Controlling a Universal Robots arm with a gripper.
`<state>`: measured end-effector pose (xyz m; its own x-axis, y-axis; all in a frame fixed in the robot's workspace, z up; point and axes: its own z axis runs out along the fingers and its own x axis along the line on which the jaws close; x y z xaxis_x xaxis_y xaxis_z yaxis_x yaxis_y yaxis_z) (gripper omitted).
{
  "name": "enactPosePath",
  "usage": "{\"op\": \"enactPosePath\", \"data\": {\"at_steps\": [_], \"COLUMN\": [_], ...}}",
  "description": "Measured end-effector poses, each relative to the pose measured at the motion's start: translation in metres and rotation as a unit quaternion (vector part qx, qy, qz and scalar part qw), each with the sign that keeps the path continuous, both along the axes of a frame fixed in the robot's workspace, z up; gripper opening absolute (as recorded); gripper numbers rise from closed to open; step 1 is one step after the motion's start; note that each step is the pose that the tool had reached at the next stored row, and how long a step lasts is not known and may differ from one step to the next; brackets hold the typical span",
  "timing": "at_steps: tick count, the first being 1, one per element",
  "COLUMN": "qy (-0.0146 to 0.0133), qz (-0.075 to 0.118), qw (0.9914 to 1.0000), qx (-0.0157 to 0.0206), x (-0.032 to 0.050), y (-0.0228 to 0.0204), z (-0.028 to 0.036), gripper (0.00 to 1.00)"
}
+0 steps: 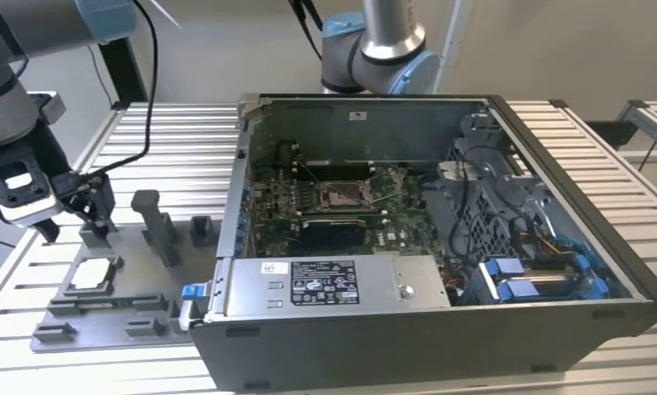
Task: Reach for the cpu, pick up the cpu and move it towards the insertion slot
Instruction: 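Pick up the cpu and move it towards the insertion slot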
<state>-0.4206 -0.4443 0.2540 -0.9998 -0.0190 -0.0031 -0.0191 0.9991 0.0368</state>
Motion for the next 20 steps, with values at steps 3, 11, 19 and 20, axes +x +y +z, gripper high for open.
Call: {"op": "enactPosePath", "data": {"at_steps": [3, 11, 19, 20], "qy": [0.0, 0.0, -0.0007, -0.0007], "qz": [0.0, 0.0, 0.0, 0.0], "qw": [1.0, 1.0, 1.0, 1.0], "qx": [0.0, 0.0, 0.0, 0.0], "x": [0.0001, -0.0008, -0.0036, -0.0038], "y": [-0.0012, -0.0044, -0.0058, -0.006], "z": [-0.0055, -0.0199, -0.0338, -0.0353], "gripper": [1.0, 1.0, 1.0, 1.0]}}
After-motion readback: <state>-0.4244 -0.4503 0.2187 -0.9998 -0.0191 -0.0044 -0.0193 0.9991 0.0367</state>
